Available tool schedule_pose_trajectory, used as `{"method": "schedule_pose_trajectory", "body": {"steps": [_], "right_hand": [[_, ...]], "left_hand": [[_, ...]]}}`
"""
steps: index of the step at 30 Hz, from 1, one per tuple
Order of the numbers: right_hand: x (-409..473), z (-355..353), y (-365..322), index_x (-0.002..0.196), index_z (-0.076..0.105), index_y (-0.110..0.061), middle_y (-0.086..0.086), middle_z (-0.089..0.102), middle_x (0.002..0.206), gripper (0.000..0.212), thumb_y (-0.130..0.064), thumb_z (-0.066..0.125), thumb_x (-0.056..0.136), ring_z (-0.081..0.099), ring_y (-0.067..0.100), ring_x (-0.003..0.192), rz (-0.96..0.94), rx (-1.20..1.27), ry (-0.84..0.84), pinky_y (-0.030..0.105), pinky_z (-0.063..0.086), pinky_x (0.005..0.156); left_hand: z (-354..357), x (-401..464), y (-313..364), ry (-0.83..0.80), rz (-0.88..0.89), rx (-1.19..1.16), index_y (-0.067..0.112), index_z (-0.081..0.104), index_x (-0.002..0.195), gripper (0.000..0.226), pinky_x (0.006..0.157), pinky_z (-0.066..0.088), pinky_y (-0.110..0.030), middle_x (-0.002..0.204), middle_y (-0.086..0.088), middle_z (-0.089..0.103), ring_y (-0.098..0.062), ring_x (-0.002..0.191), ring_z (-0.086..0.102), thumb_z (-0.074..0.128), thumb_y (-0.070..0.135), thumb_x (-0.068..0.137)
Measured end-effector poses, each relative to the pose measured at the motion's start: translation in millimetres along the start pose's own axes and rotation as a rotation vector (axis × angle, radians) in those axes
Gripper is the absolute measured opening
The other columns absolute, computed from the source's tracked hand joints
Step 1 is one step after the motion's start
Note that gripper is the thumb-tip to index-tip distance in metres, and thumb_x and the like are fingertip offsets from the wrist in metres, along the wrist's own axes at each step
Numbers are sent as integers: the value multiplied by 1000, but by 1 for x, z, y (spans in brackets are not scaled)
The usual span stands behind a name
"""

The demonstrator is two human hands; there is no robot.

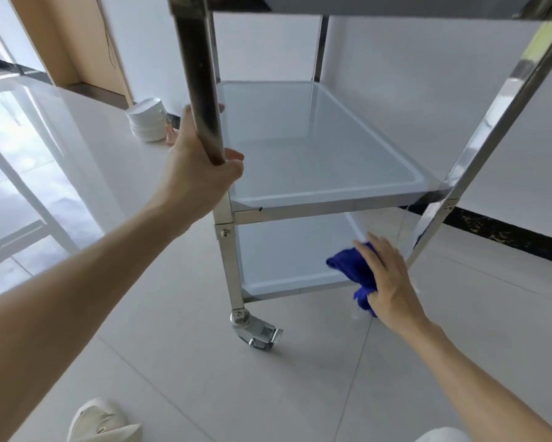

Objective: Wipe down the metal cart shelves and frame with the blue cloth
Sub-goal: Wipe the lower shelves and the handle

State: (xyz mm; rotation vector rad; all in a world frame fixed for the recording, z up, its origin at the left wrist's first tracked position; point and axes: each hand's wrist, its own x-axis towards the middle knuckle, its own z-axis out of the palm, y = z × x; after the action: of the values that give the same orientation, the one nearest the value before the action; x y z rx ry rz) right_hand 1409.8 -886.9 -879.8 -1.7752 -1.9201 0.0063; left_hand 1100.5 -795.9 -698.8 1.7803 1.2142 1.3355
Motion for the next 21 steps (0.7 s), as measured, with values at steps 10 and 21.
{"method": "schedule_pose_trajectory", "body": {"steps": [10, 21], "right_hand": [[34, 98, -35, 121, 56, -10, 8, 59, 114, 44, 8, 51, 81, 58, 35, 105, 382, 355, 177, 43, 48, 88], [21, 146, -58, 158, -6, -30, 4, 0, 167, 103, -38, 67, 85, -5, 29, 153, -150, -361, -514, 63, -2, 118]], "left_hand": [[14, -15, -41, -43, 23, -47, 27, 45, 116, 44, 60, 58, -31, 91, -14, 69, -15, 85, 70, 51, 5, 79], [15, -21, -40, -48, 102, -91, 18, 42, 109, 36, 54, 45, -29, 84, -37, 62, -42, 73, 62, 49, 4, 77]]}}
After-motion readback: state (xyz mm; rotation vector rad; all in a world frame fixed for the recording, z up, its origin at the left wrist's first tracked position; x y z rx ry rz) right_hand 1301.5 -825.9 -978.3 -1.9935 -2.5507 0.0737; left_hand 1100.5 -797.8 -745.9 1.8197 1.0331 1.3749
